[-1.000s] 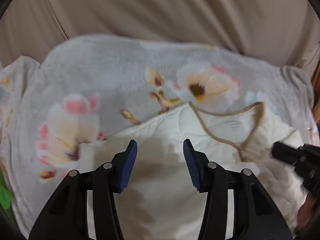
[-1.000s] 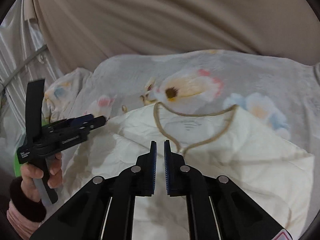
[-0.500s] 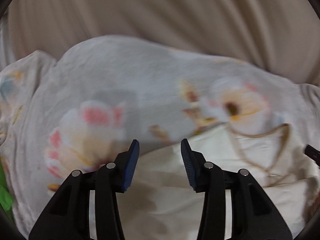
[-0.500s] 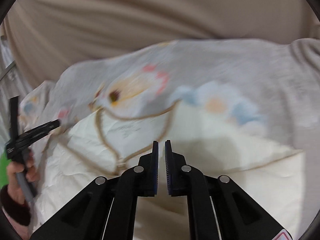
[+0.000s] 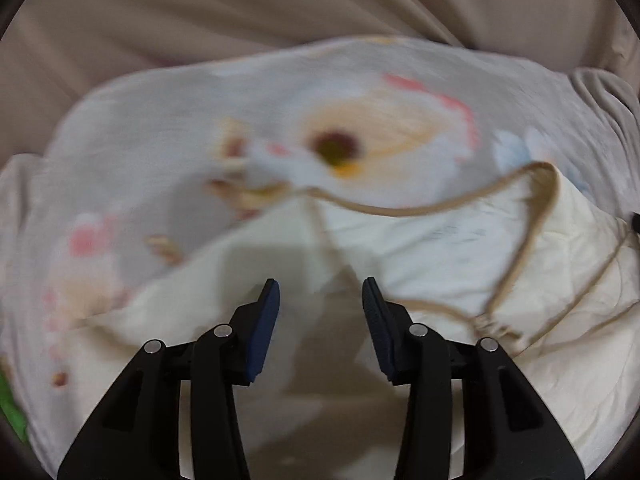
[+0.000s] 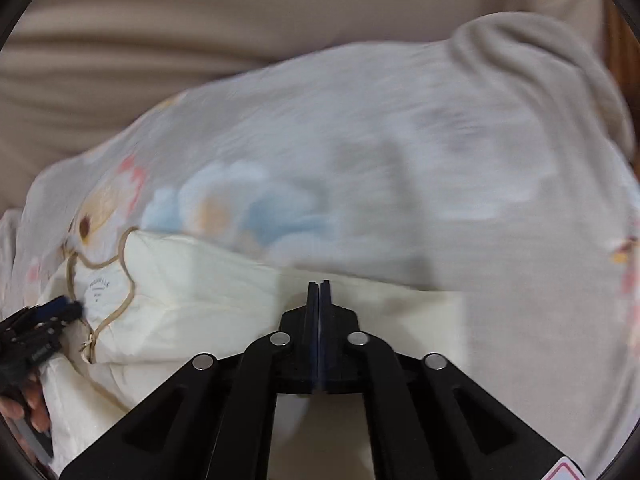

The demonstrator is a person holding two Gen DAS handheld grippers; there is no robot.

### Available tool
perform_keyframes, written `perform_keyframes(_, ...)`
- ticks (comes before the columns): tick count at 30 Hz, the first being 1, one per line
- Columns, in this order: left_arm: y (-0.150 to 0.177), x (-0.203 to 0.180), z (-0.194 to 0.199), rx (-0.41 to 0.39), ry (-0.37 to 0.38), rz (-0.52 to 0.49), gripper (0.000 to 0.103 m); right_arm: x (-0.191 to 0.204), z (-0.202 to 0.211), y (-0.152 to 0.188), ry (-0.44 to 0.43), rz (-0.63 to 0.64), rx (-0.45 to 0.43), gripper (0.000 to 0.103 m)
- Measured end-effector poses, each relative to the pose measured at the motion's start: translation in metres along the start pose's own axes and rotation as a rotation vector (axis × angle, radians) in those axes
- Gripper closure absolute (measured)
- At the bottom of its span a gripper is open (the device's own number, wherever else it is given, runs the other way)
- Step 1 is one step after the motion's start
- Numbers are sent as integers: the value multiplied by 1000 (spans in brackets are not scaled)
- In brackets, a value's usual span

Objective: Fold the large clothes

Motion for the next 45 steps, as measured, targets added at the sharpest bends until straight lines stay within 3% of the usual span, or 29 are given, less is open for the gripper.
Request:
perform_keyframes(3,31,37,57,-68,-1,28,59,-27,78,26,-55,38,-53,96)
perform_keyframes(5,68,59,102,-93,25,57,48,-41,126,55,-91,86,-64,91)
perform_keyframes(7,107,74,143,-100,66,79,39,-65,173,98,-147,107,-47,78)
perform_keyframes(9,161,82,184,-105,102,111,30,-90,216,149,-202,100,-23,52)
perform_keyframes(10,182,84,199,-103,117,128,21,-103,235,177,-230,90,-9,49)
perform_keyframes(12,238,83,223,-77,164,178,12,-125,260,222,-274,56,16,46)
perform_keyframes(16,329,74,229,73,254,282,12,-149,283,301,-316,-15,66,45)
perform_keyframes(21,383,48,231,98,433,425,12,-144,275,347,-411,-78,114,41)
perform_keyframes(24,386,39,237,66,465,423,13,-135,258,354,-469,-129,136,40)
perform_keyframes(26,386,35,240,55,536,442,34,-128,256,351,-490,-141,107,40)
perform_keyframes(27,384,33,240,53,545,435,43,-123,256,350,-512,-144,99,50)
perform_keyframes(28,383,31,243,43,530,415,60,-120,256,348,-527,-142,89,63)
perform_keyframes(29,381,31,247,27,513,399,78,-117,257,345,-519,-132,77,94)
perform_keyframes(31,372,32,259,-19,506,388,86,-115,272,340,-518,-118,12,99)
perform_keyframes(35,349,43,312,-164,538,385,91,-108,326,321,-561,-90,-115,100)
perform_keyframes(40,306,64,391,-390,513,343,91,-88,401,275,-628,-11,-324,100)
perform_keyframes(42,282,74,398,-435,495,343,90,-79,408,246,-659,4,-369,100)
perform_keyframes(45,229,90,370,-432,469,357,88,-58,387,200,-636,45,-399,100)
Point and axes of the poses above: each gripper's, at about its wrist camera, not at the fingertips, and z roughly against the way its jaws point, x to its left, y to its underside, the point moved 5 cm from there along -z, roughly the way its jaws point, and after that the axes turned 9 degrees about -z, right-handed, at the moved point
